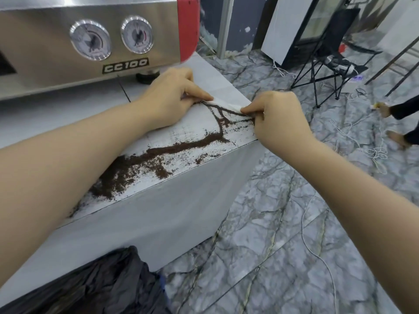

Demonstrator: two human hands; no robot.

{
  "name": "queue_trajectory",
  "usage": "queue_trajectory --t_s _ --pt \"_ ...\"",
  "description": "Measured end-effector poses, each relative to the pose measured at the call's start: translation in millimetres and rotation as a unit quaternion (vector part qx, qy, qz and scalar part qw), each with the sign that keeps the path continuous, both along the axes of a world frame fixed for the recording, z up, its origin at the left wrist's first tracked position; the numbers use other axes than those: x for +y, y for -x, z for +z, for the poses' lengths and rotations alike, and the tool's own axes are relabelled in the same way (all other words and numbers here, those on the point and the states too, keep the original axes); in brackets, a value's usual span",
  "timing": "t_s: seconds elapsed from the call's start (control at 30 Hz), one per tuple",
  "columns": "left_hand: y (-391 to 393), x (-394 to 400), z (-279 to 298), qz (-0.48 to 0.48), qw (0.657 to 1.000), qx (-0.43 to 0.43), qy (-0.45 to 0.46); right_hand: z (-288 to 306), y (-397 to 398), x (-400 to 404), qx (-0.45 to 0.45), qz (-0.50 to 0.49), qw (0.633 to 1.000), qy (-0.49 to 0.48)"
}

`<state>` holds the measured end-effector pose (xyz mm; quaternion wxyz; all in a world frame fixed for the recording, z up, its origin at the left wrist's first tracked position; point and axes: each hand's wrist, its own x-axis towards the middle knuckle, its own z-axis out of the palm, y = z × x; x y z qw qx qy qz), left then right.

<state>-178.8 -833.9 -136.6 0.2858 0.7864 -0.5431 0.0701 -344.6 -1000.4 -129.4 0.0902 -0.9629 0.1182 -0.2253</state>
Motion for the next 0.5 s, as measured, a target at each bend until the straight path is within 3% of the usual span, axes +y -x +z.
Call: queue_trajectory --t_s 0.27,0.5 --pt "0.0 3.2 3.4 -0.025 0.999 0.026 0.000 2.7 12.3 44.1 0.035 -0.084 0.996 0.012" --pt "0.2 23.4 4.7 -0.044 0.998 0.047 0.003 6.4 20.8 86.4 0.038 -0.094 0.995 0.015"
